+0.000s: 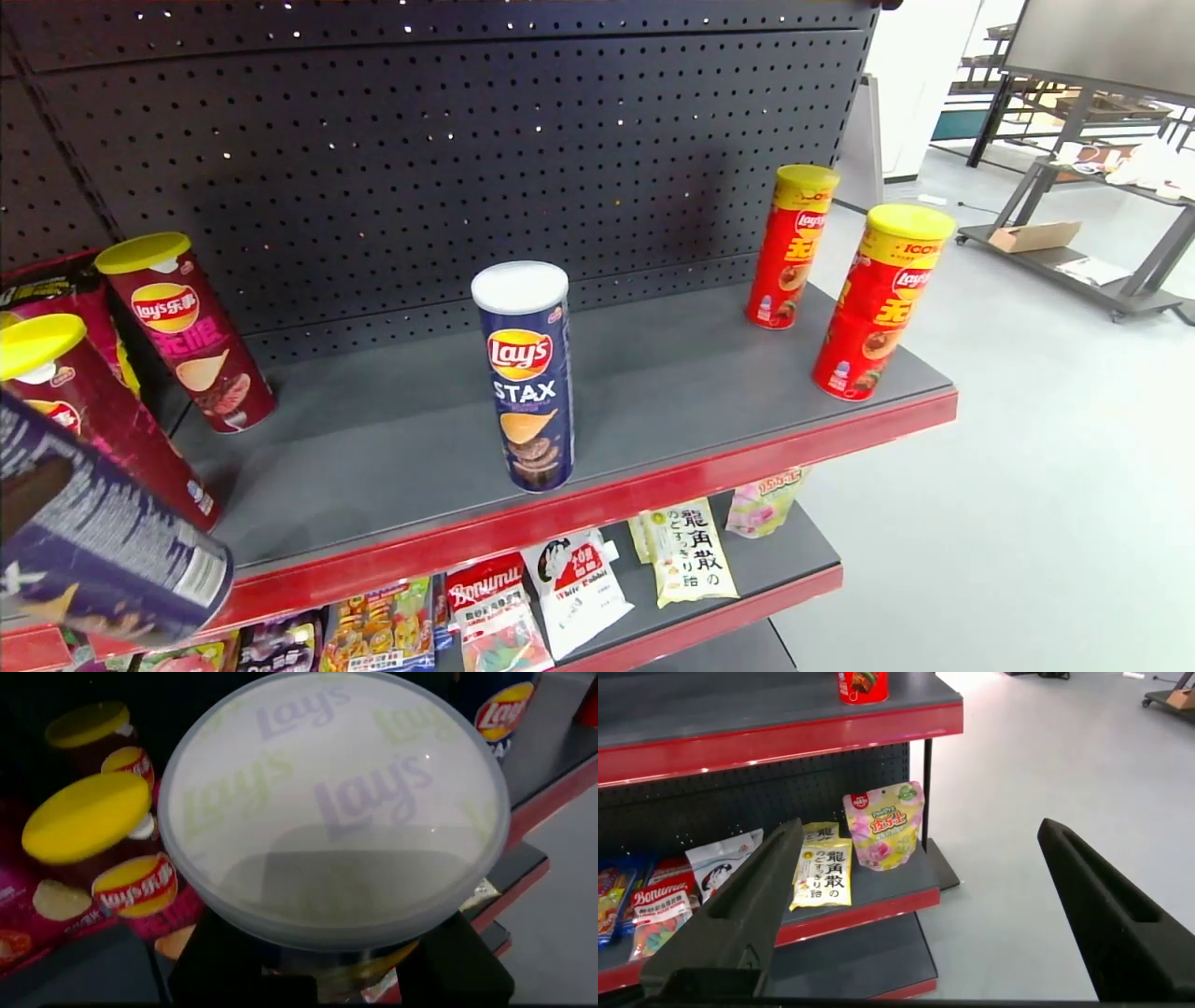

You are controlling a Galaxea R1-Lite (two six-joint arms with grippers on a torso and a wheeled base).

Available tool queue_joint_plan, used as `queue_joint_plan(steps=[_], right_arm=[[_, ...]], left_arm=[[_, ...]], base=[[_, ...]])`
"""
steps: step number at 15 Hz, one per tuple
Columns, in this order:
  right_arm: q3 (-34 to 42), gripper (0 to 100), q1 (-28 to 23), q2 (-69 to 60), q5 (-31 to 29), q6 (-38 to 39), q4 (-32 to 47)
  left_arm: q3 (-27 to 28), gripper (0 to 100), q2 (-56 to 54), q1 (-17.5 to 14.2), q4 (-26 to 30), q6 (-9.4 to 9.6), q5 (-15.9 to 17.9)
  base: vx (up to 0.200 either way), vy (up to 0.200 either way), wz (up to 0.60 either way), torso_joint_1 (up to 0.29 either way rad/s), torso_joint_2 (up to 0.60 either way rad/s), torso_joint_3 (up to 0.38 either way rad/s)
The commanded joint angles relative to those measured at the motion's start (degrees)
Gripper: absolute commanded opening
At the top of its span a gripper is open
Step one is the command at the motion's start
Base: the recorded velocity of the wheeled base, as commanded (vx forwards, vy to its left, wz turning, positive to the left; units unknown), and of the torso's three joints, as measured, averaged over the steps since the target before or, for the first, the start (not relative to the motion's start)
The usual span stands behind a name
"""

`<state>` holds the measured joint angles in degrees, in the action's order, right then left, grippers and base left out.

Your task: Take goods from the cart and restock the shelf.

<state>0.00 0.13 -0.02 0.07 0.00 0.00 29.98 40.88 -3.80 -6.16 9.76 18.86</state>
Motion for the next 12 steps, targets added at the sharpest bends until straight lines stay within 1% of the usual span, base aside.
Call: queue_joint_plan(steps=[1, 2, 4, 5, 6, 7, 8, 9, 11, 12], right_arm=[[0.0, 100, 0.04, 0.02, 0.01, 0.0, 0.0], [0.0, 100, 0.04, 0.02, 0.01, 0.0, 0.0], [0.0, 100, 0.04, 0.02, 0.01, 0.0, 0.0], [0.0, 100, -0.05, 0.02, 0.01, 0.0, 0.0], [0.0, 100, 0.04, 0.02, 0.01, 0.0, 0.0], [0.0, 100, 0.04, 0.02, 0.01, 0.0, 0.0], [0.0, 100, 0.04, 0.02, 0.01, 0.0, 0.0], [0.0, 100, 0.04, 0.02, 0.01, 0.0, 0.0], [0.0, 100, -0.05, 0.02, 0.01, 0.0, 0.0], [0.0, 100, 0.04, 0.02, 0.01, 0.0, 0.0]], left_arm=[[1.4, 0, 17.92, 3.89, -11.69, -0.36, 0.48], [2.63, 0, 21.0, 5.12, -13.88, -1.68, 0.39], [5.36, 0, 24.78, 10.83, -13.97, -3.17, -0.14], [7.11, 0, 27.15, 12.77, -14.06, -3.79, -0.49], [9.57, 0, 30.14, 14.44, -14.06, -3.88, -0.75], [12.39, 0, 34.01, 15.14, -14.32, -3.88, -1.54], [14.06, 0, 36.03, 15.58, -14.41, -3.96, -2.16], [19.07, 0, 41.57, 16.64, -14.76, -4.23, -3.92], [24.95, 0, 48.07, 17.34, -15.73, -5.11, -5.06], [27.68, 0, 51.41, 17.69, -16.43, -5.11, -5.76]], base=[[0.0, 0.0, 0.0, 0.0, 0.0, 0.0], [0.0, 0.0, 0.0, 0.0, 0.0, 0.0], [0.0, 0.0, 0.0, 0.0, 0.0, 0.0], [0.0, 0.0, 0.0, 0.0, 0.0, 0.0], [0.0, 0.0, 0.0, 0.0, 0.0, 0.0], [0.0, 0.0, 0.0, 0.0, 0.0, 0.0], [0.0, 0.0, 0.0, 0.0, 0.0, 0.0], [0.0, 0.0, 0.0, 0.0, 0.0, 0.0], [0.0, 0.0, 0.0, 0.0, 0.0, 0.0], [0.0, 0.0, 0.0, 0.0, 0.0, 0.0]])
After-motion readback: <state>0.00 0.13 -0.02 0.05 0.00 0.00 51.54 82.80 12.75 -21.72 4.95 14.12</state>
